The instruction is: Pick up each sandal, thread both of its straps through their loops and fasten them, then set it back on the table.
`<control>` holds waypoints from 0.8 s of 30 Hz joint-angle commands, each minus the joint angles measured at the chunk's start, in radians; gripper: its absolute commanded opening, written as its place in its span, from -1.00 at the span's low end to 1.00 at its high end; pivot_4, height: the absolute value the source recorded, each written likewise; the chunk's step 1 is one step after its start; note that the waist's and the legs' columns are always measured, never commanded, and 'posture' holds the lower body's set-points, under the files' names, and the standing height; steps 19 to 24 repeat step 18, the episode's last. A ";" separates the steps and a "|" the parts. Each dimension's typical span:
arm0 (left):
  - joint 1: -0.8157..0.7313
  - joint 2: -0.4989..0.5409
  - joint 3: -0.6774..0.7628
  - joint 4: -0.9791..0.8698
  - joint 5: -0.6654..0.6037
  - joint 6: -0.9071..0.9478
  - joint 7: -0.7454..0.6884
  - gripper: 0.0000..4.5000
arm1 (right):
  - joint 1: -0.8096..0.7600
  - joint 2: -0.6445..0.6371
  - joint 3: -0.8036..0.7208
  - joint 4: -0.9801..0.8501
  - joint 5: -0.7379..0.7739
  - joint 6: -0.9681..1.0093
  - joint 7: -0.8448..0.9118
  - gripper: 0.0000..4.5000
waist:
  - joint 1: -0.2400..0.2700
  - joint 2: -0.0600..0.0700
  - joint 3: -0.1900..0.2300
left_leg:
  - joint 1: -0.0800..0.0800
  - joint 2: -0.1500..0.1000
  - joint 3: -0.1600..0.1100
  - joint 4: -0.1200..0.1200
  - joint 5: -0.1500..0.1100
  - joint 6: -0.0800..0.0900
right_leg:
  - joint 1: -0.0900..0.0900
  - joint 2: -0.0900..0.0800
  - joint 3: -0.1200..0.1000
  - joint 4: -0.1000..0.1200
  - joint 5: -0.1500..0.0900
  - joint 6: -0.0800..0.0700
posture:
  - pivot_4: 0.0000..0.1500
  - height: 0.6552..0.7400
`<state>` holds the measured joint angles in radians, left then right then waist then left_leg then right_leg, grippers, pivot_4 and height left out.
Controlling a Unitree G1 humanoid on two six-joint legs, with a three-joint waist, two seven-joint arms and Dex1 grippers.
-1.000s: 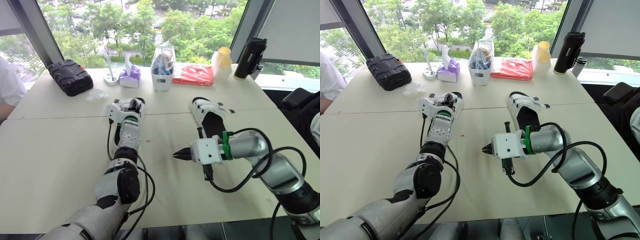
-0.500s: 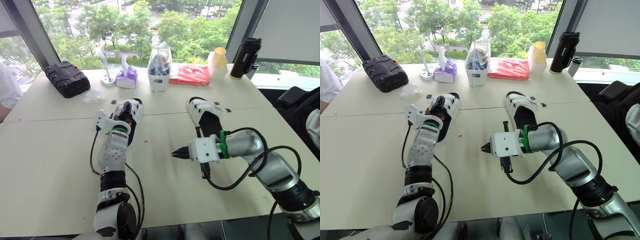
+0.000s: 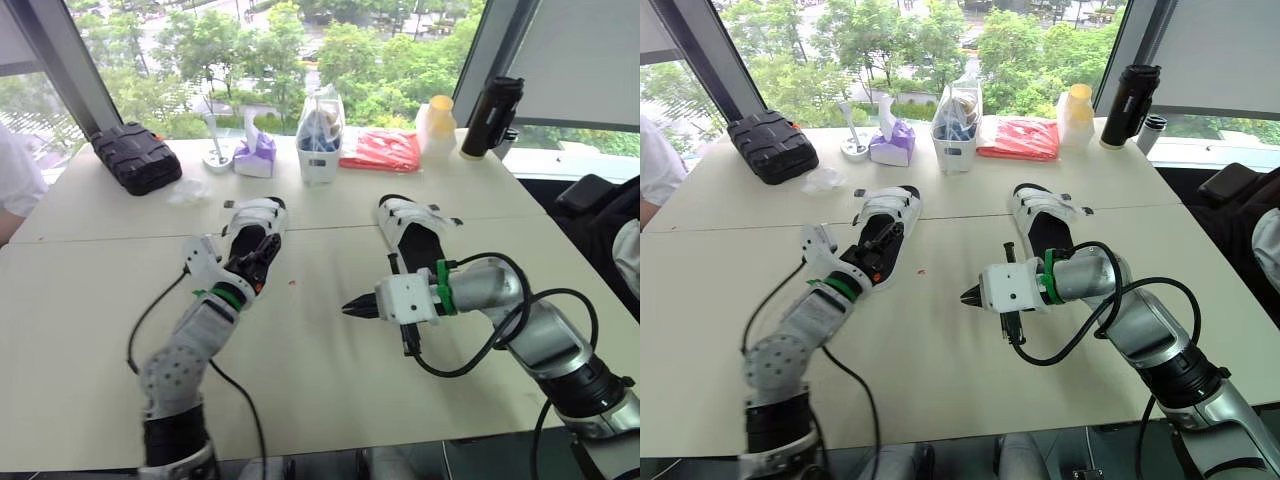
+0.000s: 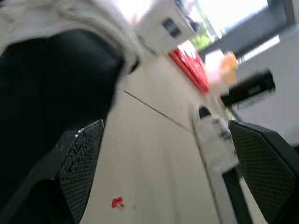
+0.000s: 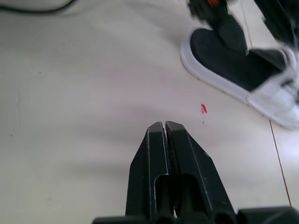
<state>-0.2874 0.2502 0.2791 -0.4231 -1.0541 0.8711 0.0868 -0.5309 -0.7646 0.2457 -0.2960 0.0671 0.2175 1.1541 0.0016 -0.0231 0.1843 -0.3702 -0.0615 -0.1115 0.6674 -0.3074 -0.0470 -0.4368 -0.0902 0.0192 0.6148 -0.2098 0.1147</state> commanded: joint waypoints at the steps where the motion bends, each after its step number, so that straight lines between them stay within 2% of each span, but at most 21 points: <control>1: 0.014 0.158 -0.015 -0.125 -0.051 0.042 -0.205 0.98 | -0.046 -0.032 -0.135 0.046 0.079 0.082 -0.018 -1.00 | 0.001 0.001 -0.001 | 0.000 0.000 0.000 0.000 0.000 0.000 | 0.000 0.000 0.000 0.000 0.000 -0.001 | 1.00 1.00; 3: 0.029 0.226 -0.007 -0.147 -0.074 0.046 -0.264 0.98 | -0.042 -0.055 -0.171 0.051 0.112 0.116 -0.004 -1.00 | 0.004 0.002 -0.001 | 0.000 0.000 0.001 0.000 0.000 0.000 | 0.000 0.000 0.000 0.000 0.000 -0.001 | 1.00 1.00; 7: 0.082 0.401 0.082 -0.197 -0.245 0.109 -0.399 0.98 | -0.038 -0.105 -0.266 0.046 0.195 0.200 0.013 -1.00 | 0.005 0.002 0.000 | 0.000 0.001 0.001 0.000 -0.002 0.004 | 0.000 0.000 0.000 -0.001 0.000 -0.001 | 1.00 1.00; 10: 0.147 0.549 0.169 -0.203 -0.399 0.156 -0.465 0.98 | -0.042 -0.150 -0.309 0.041 0.246 0.249 0.031 -1.00 | 0.004 0.004 0.000 | -0.002 0.002 0.001 0.000 -0.003 0.005 | -0.003 0.000 0.001 0.000 0.000 -0.001 | 1.00 1.00; 14: 0.197 0.674 0.246 -0.199 -0.494 0.163 -0.513 0.98 | -0.055 -0.196 -0.342 0.050 0.292 0.289 0.049 -1.00 | 0.002 0.005 0.001 | -0.001 0.004 0.002 -0.001 -0.004 0.007 | -0.002 0.001 0.001 0.000 0.000 -0.001 | 1.00 1.00; 18: 0.230 0.723 0.267 -0.197 -0.517 0.147 -0.518 0.98 | -0.072 -0.225 -0.350 0.065 0.308 0.297 0.053 -1.00 | 0.003 0.005 0.001 | -0.001 0.004 0.004 -0.001 -0.004 0.007 | -0.002 0.001 0.001 -0.001 0.000 -0.001 | 1.00 1.00; 24: 0.230 0.723 0.267 -0.197 -0.517 0.147 -0.518 0.98 | -0.072 -0.225 -0.350 0.065 0.308 0.297 0.053 -1.00 | 0.003 0.005 0.001 | -0.001 0.004 0.004 -0.001 -0.004 0.007 | -0.002 0.001 0.001 -0.001 0.000 -0.001 | 1.00 1.00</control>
